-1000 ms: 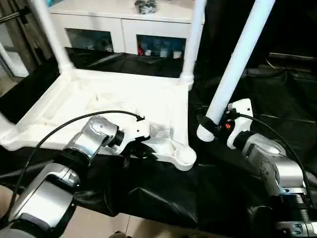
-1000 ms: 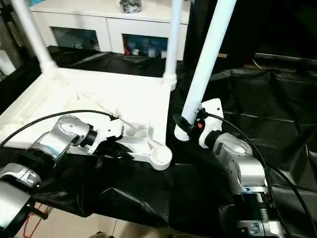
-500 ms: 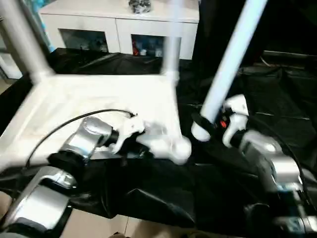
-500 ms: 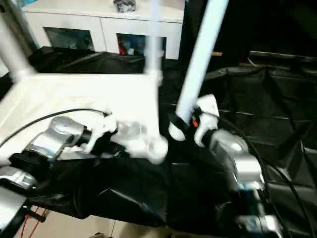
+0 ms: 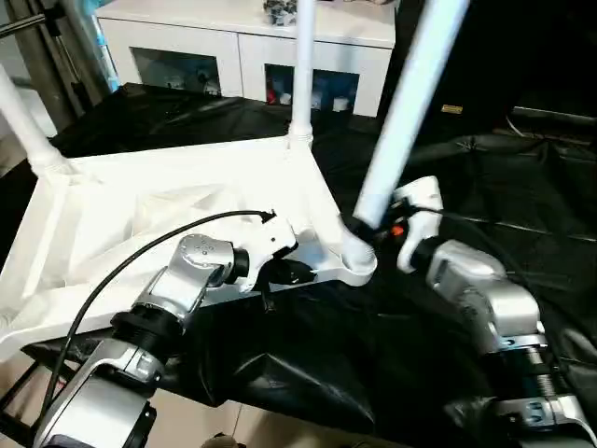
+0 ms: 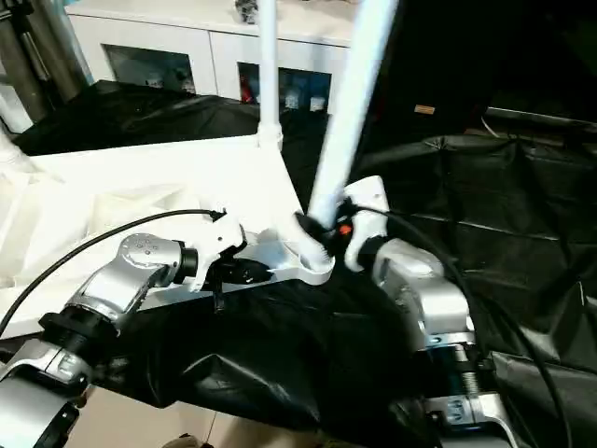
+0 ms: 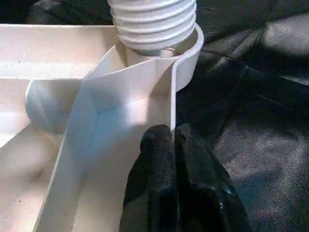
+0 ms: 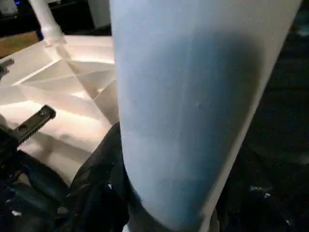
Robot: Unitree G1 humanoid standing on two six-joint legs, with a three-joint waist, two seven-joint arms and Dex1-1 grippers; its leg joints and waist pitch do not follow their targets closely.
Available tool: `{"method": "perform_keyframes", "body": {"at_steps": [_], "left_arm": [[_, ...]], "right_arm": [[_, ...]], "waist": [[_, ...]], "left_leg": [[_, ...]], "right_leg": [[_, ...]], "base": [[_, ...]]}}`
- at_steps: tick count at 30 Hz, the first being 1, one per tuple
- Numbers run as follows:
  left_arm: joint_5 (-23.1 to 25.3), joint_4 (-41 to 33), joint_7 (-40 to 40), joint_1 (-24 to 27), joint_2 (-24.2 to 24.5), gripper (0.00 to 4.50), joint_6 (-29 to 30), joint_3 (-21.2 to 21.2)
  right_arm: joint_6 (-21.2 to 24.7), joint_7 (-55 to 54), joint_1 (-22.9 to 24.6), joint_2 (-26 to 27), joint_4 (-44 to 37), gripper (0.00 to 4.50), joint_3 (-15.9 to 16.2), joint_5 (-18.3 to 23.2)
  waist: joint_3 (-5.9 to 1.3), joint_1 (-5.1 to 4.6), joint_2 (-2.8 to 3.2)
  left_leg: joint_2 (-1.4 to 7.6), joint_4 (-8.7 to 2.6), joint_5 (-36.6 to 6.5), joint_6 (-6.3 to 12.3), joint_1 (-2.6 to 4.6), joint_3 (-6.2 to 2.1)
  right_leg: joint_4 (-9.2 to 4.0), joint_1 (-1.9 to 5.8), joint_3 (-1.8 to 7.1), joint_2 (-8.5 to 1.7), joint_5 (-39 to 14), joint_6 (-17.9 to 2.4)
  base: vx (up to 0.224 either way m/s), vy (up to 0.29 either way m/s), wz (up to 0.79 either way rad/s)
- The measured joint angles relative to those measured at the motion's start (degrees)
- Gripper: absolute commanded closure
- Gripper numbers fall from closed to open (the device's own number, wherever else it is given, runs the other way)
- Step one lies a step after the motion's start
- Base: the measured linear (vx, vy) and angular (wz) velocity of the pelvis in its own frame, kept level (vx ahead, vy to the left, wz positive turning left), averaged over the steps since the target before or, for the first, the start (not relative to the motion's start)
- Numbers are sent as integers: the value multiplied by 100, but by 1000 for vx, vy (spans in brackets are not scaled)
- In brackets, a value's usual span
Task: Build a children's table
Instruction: Insert table leg to table base
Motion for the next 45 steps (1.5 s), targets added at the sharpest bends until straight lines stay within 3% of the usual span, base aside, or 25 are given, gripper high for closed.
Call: {"method": "perform_keyframes", "body": {"at_steps": [9, 12, 19, 33, 45], "left_arm": [[43, -100, 8, 34, 139, 384, 56, -6], [39, -157, -94, 35, 240, 419, 230, 0], [36, -219, -127, 35, 258, 450, 452, 33], [41, -220, -160, 33, 274, 450, 444, 36], [41, -146, -217, 2, 283, 450, 394, 54]], "right_arm": [[-11, 11, -131, -2, 105, 260, 12, -4], [-45, 15, -156, -1, 106, 260, 16, -15], [-63, 78, -187, 62, 333, 260, 44, -102], [-208, 240, -376, 86, 706, 260, 82, -190], [3, 383, -262, -72, 545, 260, 147, -196]], "waist": [[17, -11, -77], [12, -30, -96], [11, -46, -106], [-9, -72, -138], [-12, -95, -140]], "left_leg": [[1, 0, 0, -1, 4, -1], [1, -1, 0, -2, 8, -2], [1, -1, 0, -2, 6, -2], [1, -2, 0, -2, 8, -3], [1, -6, 0, -2, 9, -5]], "right_leg": [[7, -3, -2, 2, 0, 8], [8, -2, -3, 6, 1, 8], [7, -2, -2, 5, 1, 8], [6, 0, -2, 5, 1, 7], [5, 1, -2, 5, 1, 7]], "base": [[0, 0, 0], [0, 0, 0], [0, 0, 0], [0, 0, 0], [0, 0, 0]]}}
